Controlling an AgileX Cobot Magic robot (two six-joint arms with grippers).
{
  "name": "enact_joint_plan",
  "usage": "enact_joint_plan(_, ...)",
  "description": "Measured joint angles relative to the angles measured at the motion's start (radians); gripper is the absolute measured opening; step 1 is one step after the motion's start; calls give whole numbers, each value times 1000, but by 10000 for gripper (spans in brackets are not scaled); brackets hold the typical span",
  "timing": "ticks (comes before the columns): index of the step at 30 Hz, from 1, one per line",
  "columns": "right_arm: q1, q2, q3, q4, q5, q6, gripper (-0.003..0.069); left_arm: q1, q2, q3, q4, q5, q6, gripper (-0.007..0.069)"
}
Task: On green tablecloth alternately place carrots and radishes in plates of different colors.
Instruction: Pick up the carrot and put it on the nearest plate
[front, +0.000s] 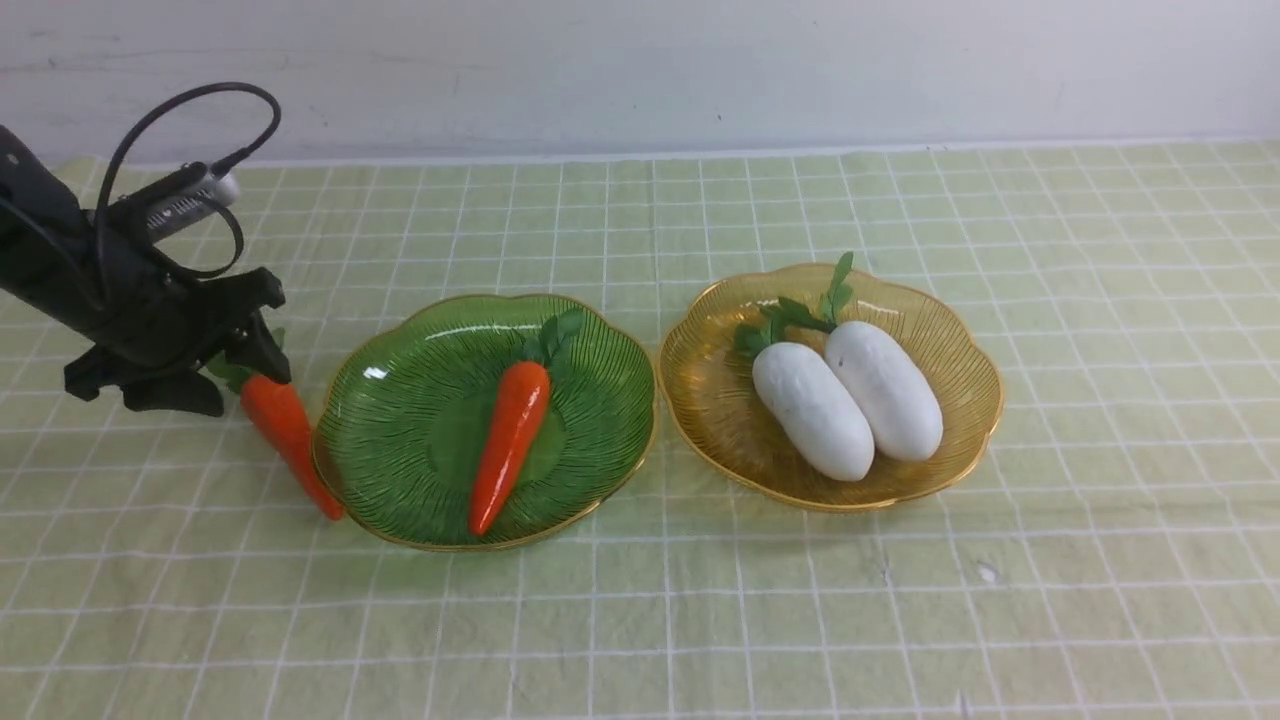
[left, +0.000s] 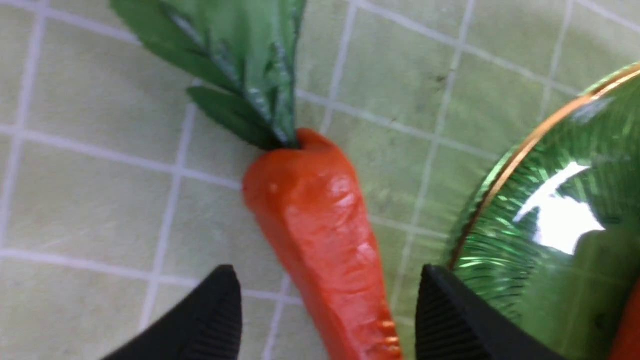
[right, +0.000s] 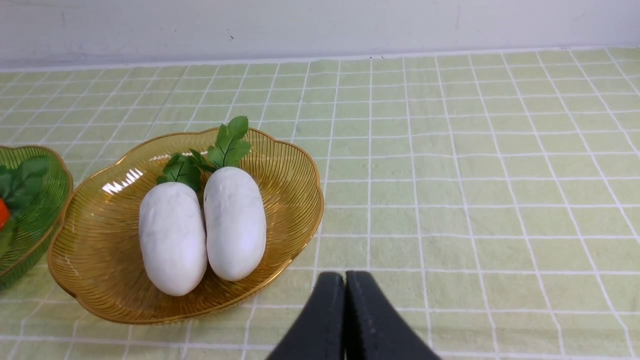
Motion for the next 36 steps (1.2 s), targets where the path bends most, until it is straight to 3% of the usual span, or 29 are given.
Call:
enact_joint_plan(6, 0, 0, 0, 0, 0, 0, -14, -26, 22, -1, 54, -51, -110, 425)
enact_joint_plan(18, 0, 0, 0, 0, 1, 0, -14, -56, 109, -4, 32, -103, -106, 422)
enact_joint_plan(24, 0, 0, 0, 0, 1, 0, -14, -56, 110, -15, 63, -100, -50, 325)
enact_joint_plan(30, 0, 0, 0, 0, 1, 0, -14, -41, 102, -176, 188, 59, -37, 306)
enact_joint_plan(36, 0, 0, 0, 0, 1, 0, -14, -80, 67, -369, 205, 292, -21, 306)
